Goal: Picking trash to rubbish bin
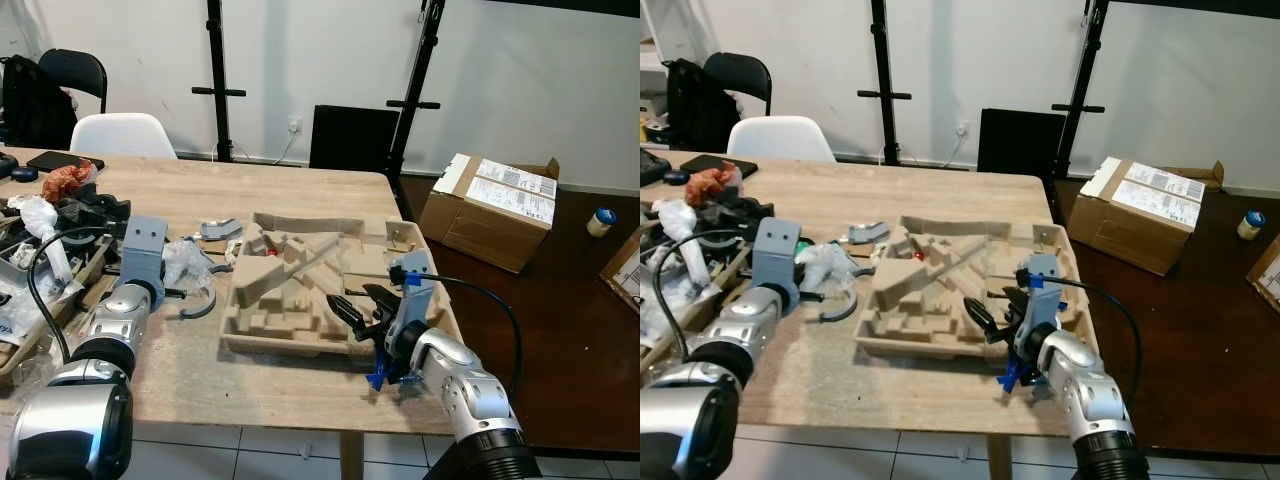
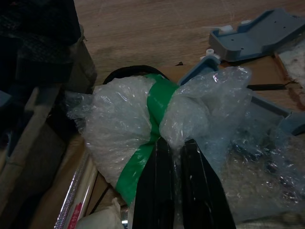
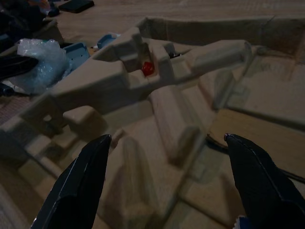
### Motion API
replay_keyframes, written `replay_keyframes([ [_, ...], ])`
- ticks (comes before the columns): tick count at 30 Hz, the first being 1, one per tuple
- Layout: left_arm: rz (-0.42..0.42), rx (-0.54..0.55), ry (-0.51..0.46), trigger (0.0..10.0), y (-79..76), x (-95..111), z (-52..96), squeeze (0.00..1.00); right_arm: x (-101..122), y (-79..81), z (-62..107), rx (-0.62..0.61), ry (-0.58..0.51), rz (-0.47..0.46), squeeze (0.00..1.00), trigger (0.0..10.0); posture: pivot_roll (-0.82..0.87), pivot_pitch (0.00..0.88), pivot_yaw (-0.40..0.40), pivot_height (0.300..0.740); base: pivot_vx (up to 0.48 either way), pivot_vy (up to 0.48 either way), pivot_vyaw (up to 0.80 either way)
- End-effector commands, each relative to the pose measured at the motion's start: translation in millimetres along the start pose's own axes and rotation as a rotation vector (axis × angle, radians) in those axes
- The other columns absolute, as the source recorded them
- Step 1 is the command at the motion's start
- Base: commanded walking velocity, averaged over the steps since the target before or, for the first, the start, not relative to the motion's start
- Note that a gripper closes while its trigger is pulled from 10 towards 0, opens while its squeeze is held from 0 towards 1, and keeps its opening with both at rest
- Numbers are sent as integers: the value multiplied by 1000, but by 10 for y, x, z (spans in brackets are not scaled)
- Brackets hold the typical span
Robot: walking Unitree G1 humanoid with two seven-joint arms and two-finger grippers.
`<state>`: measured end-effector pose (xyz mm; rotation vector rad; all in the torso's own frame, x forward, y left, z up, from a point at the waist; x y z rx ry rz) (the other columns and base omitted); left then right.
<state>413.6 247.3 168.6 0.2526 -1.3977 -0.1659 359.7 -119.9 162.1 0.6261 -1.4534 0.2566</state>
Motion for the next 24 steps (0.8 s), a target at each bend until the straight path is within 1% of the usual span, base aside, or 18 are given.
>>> replay_keyframes([
  [1,89,-4,60,0,19,-195,38,0,-12,-33,8,-11,-1,-32,0,10000,-12,170,-59,740,0,0,0],
  [2,150,3,11,0,52,-106,28,0,0,-38,-4,-12,-6,-38,0,10000,-4,170,-62,740,0,0,0],
  [3,267,-14,-122,0,111,108,24,0,16,-47,-26,-13,-15,-49,0,10000,10,166,-69,740,0,0,0],
  [4,267,-14,-122,0,111,108,24,0,16,-47,-26,-13,-15,-49,0,10000,10,166,-69,740,0,0,0],
  [9,404,-63,-359,0,270,465,79,0,60,-18,-118,5,-36,-64,0,10000,42,146,-80,740,0,0,0],
  [10,404,-63,-359,0,270,465,79,0,60,-18,-118,5,-36,-64,0,10000,42,146,-80,740,0,0,0],
  [13,458,-112,-471,0,332,641,127,0,101,2,-168,19,-53,-75,0,10000,54,136,-85,740,0,0,0],
  [14,473,-129,-495,0,341,683,138,0,112,1,-185,19,-58,-79,0,10000,63,126,-90,740,0,0,0],
  [15,473,-129,-495,0,341,683,138,0,112,1,-185,19,-58,-79,0,10000,63,126,-90,740,0,0,0],
  [16,500,-208,-557,0,331,786,179,0,159,9,-212,26,-78,-92,0,10000,72,113,-91,740,0,0,0],
  [17,522,-239,-597,0,331,844,208,0,198,13,-222,34,-94,-96,0,10000,80,103,-94,740,0,0,0],
  [18,522,-239,-597,0,331,844,208,0,198,13,-222,34,-94,-96,0,10000,80,103,-94,740,0,0,0],
  [19,549,-309,-655,0,302,922,261,0,260,11,-225,47,-123,-115,0,10000,89,94,-95,740,0,0,0],
  [20,549,-309,-655,0,302,922,261,0,260,11,-225,47,-123,-115,0,10000,89,94,-95,740,0,0,0],
  [22,584,-429,-708,0,237,989,325,0,319,-4,-230,59,-153,-147,0,10000,94,80,-95,740,0,0,0],
  [24,613,-564,-724,0,166,1029,397,0,369,-15,-217,81,-176,-204,0,10000,95,66,-90,740,0,0,0],
])
Point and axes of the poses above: a point about 5 cm out from each wrist's last joint towards the gripper, its own z axis pointing back from the gripper into the wrist, its own x axis along the axis of the wrist's last joint, y = z × x, the point moved 2 cm from there along -z, pointing out of the wrist towards the gripper, and after that the axes turned 5 degrees about -z, right-handed, at the moved point
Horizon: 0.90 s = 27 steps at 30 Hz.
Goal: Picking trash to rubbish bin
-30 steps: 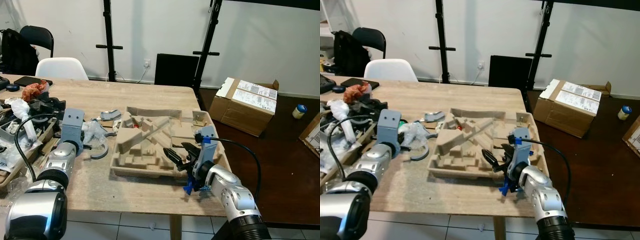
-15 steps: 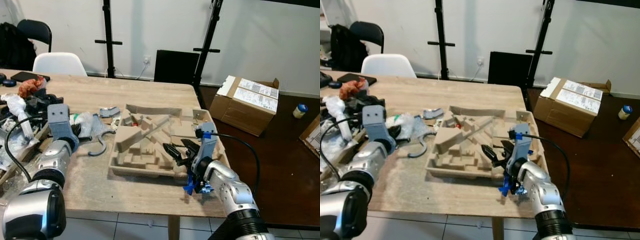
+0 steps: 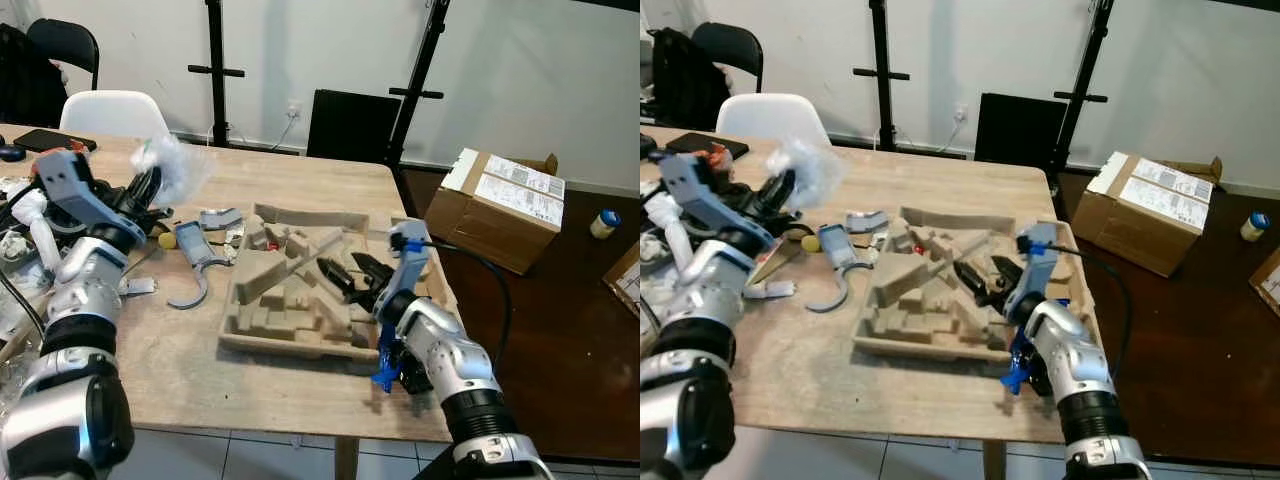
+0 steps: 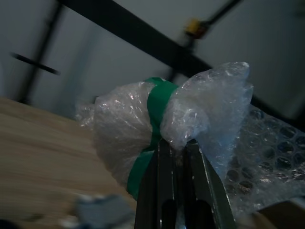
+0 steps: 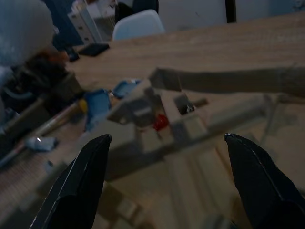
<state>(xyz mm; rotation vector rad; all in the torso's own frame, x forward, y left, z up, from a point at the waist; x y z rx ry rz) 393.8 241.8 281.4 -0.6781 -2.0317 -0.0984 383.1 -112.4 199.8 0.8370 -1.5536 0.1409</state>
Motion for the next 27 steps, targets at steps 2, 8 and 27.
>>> replay_keyframes([
  [2,84,-221,100,0,-214,-108,79,0,126,-2,49,73,-62,-162,0,10000,93,51,-80,740,0,0,0],
  [8,168,-389,148,0,-412,-112,201,0,254,75,112,183,-111,-254,0,10000,87,40,-73,740,0,0,0],
  [27,396,-845,420,0,-1353,-259,829,0,52,459,696,633,195,-375,0,10000,98,39,-80,740,0,0,0],
])
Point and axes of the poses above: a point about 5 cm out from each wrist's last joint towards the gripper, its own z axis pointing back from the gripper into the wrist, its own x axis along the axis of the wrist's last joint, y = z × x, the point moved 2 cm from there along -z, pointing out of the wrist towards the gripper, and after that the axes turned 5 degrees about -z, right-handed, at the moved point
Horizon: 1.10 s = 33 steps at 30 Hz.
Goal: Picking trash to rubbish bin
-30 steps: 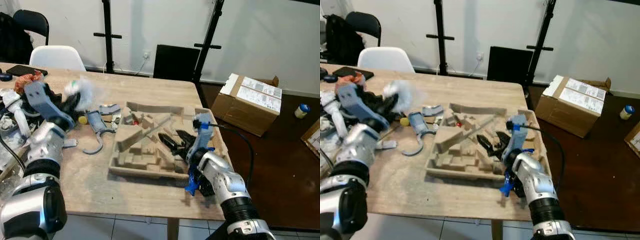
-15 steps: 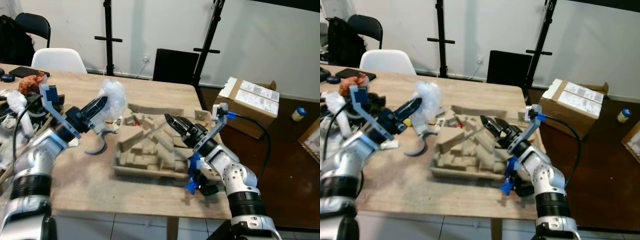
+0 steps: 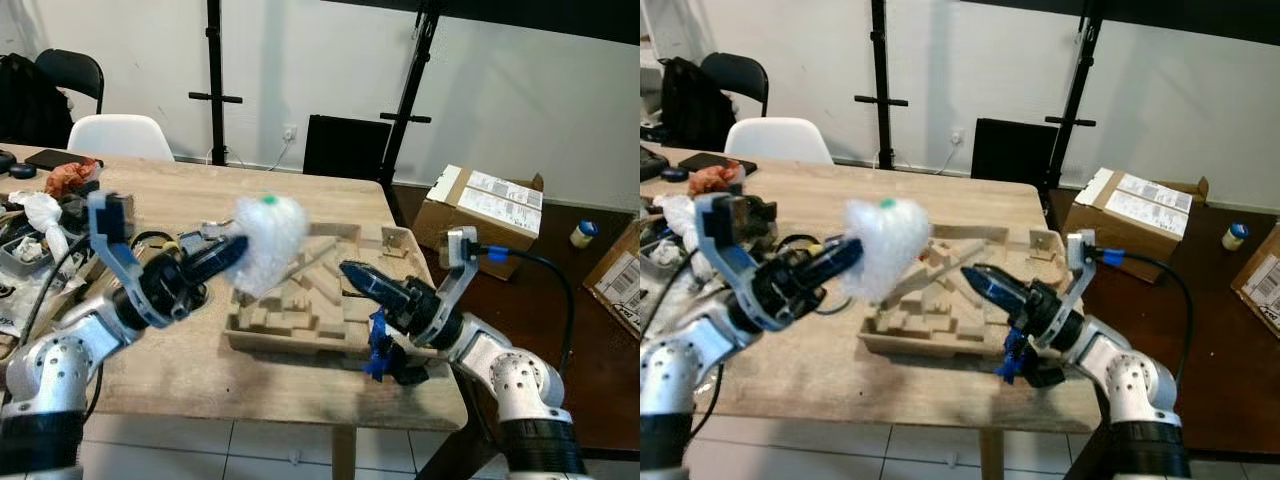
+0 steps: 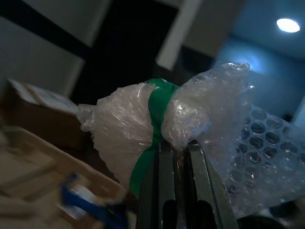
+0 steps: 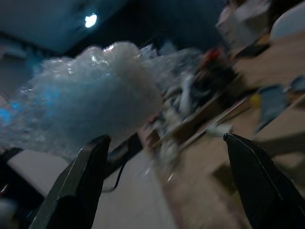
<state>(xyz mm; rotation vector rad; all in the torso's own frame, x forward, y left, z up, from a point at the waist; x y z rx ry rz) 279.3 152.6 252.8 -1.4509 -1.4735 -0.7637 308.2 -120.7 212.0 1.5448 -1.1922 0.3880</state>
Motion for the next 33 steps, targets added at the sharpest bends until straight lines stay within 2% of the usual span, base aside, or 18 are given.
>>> replay_keyframes([
  [1,52,-5,184,0,-80,-263,-8,0,-122,56,54,22,96,0,0,10000,98,39,-80,740,0,0,0],
  [4,52,-5,184,0,-80,-263,-8,0,-122,56,54,22,96,0,0,10000,98,39,-80,740,0,0,0],
  [6,84,33,284,0,-76,-464,-9,0,-217,62,100,12,162,9,0,10000,96,44,-81,740,0,0,0],
  [9,112,18,321,0,-128,-537,-35,0,-259,84,127,13,189,5,0,10000,95,46,-79,740,0,0,0],
  [12,136,-10,501,0,-215,-728,15,0,-325,112,187,19,251,8,0,10000,94,48,-78,740,0,0,0],
  [13,136,-10,501,0,-215,-728,15,0,-325,112,187,19,251,8,0,10000,94,48,-78,740,0,0,0],
  [15,145,-18,612,0,-254,-844,69,0,-403,112,255,15,331,36,0,10000,94,51,-76,740,0,0,0],
  [16,145,-18,612,0,-254,-844,69,0,-403,112,255,15,331,36,0,10000,94,51,-76,740,0,0,0],
  [20,158,-43,797,0,-330,-1027,149,0,-527,84,402,-1,474,76,0,10000,96,54,-77,740,0,0,0],
  [24,176,-72,870,0,-396,-1137,157,0,-560,63,466,-13,525,95,0,10000,97,58,-77,740,0,0,0],
  [26,176,-72,870,0,-396,-1137,157,0,-560,63,466,-13,525,95,0,10000,97,58,-77,740,0,0,0],
  [27,182,-83,931,0,-431,-1236,185,0,-582,36,510,-30,570,121,0,10000,96,59,-77,740,0,0,0],
  [30,186,-83,973,0,-448,-1306,211,0,-605,8,548,-45,609,146,0,10000,96,59,-76,740,0,0,0],
  [33,176,-73,1072,0,-439,-1398,300,0,-638,-30,588,-63,660,184,0,10000,96,61,-76,740,0,0,0],
])
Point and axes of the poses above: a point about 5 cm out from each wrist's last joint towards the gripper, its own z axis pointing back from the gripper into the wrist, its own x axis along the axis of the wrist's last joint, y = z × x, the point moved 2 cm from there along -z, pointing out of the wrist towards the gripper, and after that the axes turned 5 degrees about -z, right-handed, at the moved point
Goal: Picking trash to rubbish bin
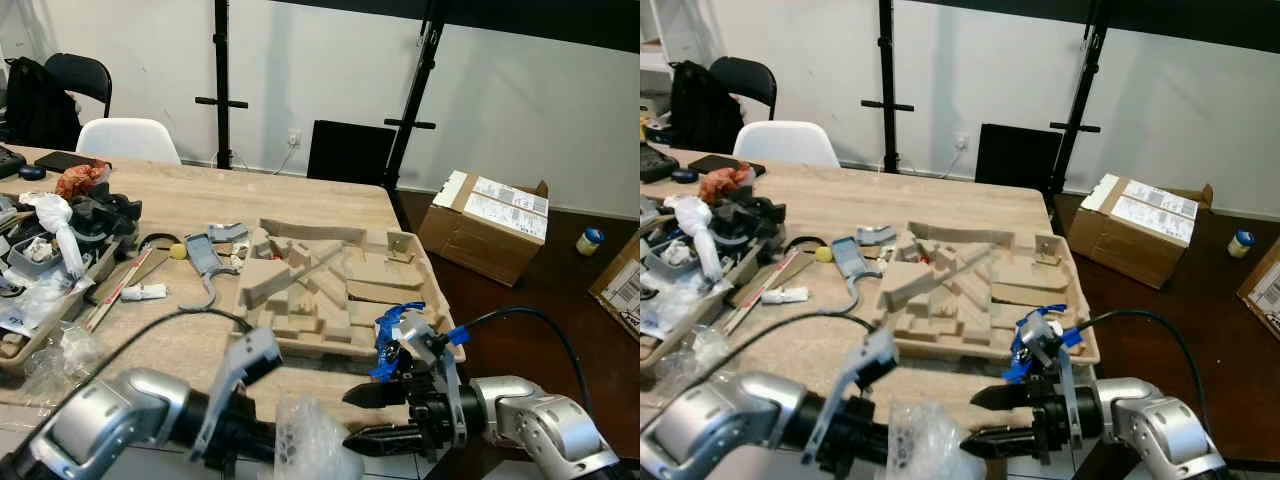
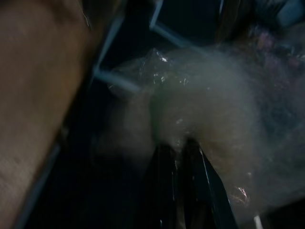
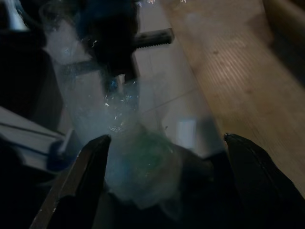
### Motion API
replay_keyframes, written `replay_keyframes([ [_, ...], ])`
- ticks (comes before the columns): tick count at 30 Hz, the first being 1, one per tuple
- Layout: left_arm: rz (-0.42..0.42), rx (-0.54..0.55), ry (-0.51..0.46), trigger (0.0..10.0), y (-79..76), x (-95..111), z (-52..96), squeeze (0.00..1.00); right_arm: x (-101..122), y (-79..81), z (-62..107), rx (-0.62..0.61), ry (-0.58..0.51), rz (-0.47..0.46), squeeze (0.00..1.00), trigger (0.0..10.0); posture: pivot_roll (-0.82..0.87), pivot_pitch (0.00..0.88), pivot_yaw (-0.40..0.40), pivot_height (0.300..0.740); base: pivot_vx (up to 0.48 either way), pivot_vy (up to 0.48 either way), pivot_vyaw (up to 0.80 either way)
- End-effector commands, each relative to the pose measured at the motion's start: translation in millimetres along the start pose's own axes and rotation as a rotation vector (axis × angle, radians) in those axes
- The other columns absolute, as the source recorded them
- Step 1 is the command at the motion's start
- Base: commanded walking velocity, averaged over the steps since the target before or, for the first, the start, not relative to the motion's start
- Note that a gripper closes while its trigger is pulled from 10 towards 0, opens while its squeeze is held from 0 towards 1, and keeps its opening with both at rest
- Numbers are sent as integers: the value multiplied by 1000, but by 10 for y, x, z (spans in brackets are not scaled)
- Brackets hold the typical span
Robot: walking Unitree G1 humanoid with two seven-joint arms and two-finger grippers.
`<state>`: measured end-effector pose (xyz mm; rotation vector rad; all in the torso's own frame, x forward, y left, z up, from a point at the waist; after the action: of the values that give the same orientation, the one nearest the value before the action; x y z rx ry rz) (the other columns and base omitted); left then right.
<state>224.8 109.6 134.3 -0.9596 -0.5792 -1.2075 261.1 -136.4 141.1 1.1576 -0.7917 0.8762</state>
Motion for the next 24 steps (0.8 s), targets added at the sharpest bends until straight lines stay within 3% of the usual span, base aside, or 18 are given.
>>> replay_keyframes([
  [1,29,-2,115,0,-22,-189,-26,0,-19,-34,54,-34,30,43,0,10000,96,61,-75,740,0,0,0],
  [5,44,52,215,0,35,-358,-47,0,-104,-90,59,-78,96,115,0,10000,94,62,-73,740,0,0,0],
  [9,40,134,192,0,136,-380,-62,0,-33,-121,70,-101,34,120,0,10000,95,62,-73,740,0,0,0],
  [12,-17,224,39,0,264,-188,-74,0,105,-135,87,-108,-68,102,0,10000,95,63,-73,740,0,0,0],
  [13,-15,239,-62,0,291,-56,-62,0,200,-136,106,-103,-141,74,0,10000,96,65,-74,740,0,0,0],
  [14,-14,216,-183,0,274,107,-31,0,327,-129,140,-88,-234,40,0,10000,96,65,-72,740,0,0,0],
  [15,-14,216,-183,0,274,107,-31,0,327,-129,140,-88,-234,40,0,10000,96,65,-72,740,0,0,0],
  [17,-12,93,-406,0,140,423,82,0,555,-94,228,-42,-386,-6,0,10000,93,65,-71,740,0,0,0],
  [19,-31,-16,-498,0,18,575,168,0,680,-86,305,-14,-472,-19,0,10000,93,64,-70,740,0,0,0],
  [23,-58,-75,-566,0,-56,680,246,0,786,-81,383,12,-556,-39,0,10000,93,64,-68,740,0,0,0],
  [24,-78,-96,-622,0,-88,757,309,0,855,-77,436,21,-610,-49,0,10000,93,63,-67,740,0,0,0],
])
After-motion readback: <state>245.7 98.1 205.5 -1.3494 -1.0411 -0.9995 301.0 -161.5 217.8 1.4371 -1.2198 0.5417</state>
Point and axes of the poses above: a point about 5 cm out from each wrist's last joint towards the gripper, its own z axis pointing back from the gripper into the wrist, its own x axis along the axis of the wrist's last joint, y = z × x, the point moved 2 cm from there along -z, pointing out of the wrist towards the gripper, and after that the axes turned 5 degrees about -z, right-handed, at the moved point
